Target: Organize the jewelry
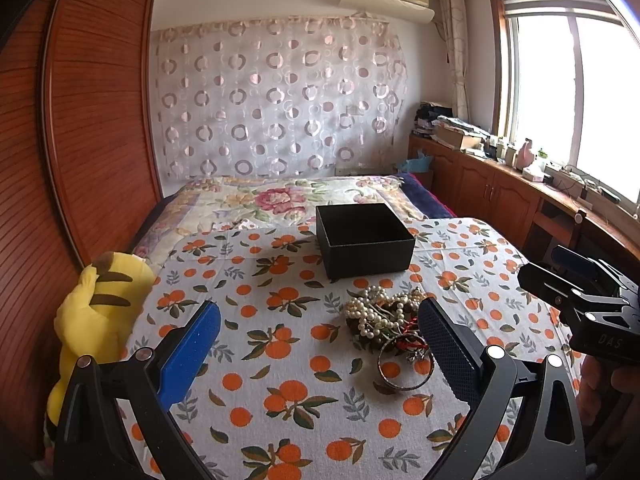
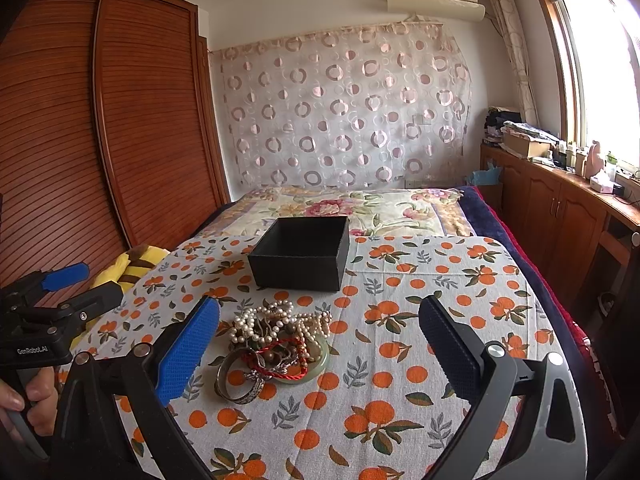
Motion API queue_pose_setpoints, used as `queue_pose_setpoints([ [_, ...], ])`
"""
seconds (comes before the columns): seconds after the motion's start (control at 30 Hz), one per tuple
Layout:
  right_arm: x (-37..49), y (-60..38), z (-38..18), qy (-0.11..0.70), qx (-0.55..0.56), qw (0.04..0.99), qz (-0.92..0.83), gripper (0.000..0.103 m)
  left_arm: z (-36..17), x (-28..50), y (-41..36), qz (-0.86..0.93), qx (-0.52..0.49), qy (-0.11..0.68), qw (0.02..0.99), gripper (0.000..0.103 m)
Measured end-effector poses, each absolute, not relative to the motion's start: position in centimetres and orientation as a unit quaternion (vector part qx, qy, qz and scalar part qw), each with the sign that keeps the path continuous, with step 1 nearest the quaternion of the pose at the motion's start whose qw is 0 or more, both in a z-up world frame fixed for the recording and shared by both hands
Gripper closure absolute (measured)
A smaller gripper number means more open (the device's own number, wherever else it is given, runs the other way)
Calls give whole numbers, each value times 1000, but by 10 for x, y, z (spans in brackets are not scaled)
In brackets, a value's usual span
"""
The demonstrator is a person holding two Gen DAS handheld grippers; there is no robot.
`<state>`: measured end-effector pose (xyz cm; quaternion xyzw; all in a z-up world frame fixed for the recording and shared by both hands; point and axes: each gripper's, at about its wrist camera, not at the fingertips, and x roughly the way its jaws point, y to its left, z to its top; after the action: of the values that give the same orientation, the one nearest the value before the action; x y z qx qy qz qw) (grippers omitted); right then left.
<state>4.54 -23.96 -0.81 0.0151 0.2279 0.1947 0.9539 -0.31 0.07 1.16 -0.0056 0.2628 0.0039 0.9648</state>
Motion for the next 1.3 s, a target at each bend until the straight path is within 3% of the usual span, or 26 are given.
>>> queue_pose_setpoints([
  [0.97, 46, -240, -9, 229, 16, 954, 194, 2, 27, -4, -1, 4, -5, 268, 963, 8],
  [1.3, 51, -239, -20, 250, 11, 948, 197, 2, -10, 13, -6, -18, 2, 311, 950, 8],
])
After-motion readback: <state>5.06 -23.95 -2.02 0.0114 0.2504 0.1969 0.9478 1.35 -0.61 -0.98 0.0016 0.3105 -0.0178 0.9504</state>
